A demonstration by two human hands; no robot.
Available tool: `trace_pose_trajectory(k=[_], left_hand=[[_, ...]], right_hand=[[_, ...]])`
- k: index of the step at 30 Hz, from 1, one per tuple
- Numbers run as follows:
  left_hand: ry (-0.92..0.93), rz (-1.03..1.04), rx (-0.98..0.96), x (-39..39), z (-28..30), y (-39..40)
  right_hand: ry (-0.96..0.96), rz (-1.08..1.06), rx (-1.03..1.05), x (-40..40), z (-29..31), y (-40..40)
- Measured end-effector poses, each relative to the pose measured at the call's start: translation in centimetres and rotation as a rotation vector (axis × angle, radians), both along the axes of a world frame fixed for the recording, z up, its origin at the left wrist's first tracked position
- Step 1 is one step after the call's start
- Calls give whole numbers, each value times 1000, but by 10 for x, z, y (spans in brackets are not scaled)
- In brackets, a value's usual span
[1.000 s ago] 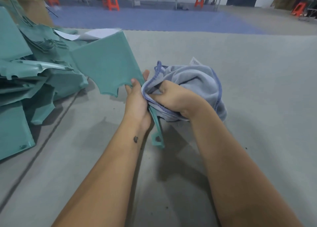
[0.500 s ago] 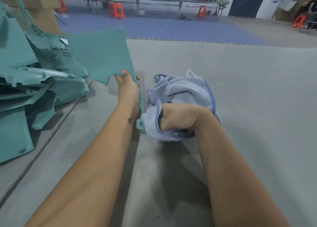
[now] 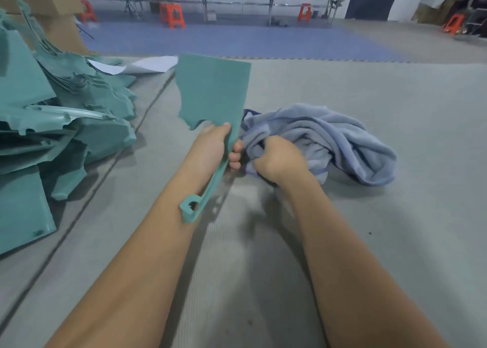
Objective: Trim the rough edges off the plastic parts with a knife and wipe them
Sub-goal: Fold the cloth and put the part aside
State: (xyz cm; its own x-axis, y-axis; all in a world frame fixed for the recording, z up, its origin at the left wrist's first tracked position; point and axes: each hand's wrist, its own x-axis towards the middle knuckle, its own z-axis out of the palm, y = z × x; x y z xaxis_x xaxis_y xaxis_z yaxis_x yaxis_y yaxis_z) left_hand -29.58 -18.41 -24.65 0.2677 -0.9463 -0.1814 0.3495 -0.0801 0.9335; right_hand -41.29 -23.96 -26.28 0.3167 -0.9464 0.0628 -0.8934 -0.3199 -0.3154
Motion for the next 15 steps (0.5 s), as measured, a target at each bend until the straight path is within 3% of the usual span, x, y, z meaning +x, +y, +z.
trace_pose_trajectory(k=[2, 4, 6, 9, 13, 15], left_hand=[[-50, -13, -28, -15, 3, 1], [-126, 17, -62, -29, 7, 0], [-177, 12, -86, -48, 12, -1], [-212, -73, -108, -91, 21, -2], [-440, -247, -175, -169, 24, 16], [-467, -335, -223, -217, 20, 27]], right_hand=[[-495, 124, 298, 1, 7, 6], [-1141, 152, 642, -7, 14, 17], [-1527, 54, 721, -23, 21, 26], [-1659, -58, 557, -51, 26, 43], [-1659, -221, 102, -108, 30, 70], [-1702, -319, -59, -151, 27, 88]])
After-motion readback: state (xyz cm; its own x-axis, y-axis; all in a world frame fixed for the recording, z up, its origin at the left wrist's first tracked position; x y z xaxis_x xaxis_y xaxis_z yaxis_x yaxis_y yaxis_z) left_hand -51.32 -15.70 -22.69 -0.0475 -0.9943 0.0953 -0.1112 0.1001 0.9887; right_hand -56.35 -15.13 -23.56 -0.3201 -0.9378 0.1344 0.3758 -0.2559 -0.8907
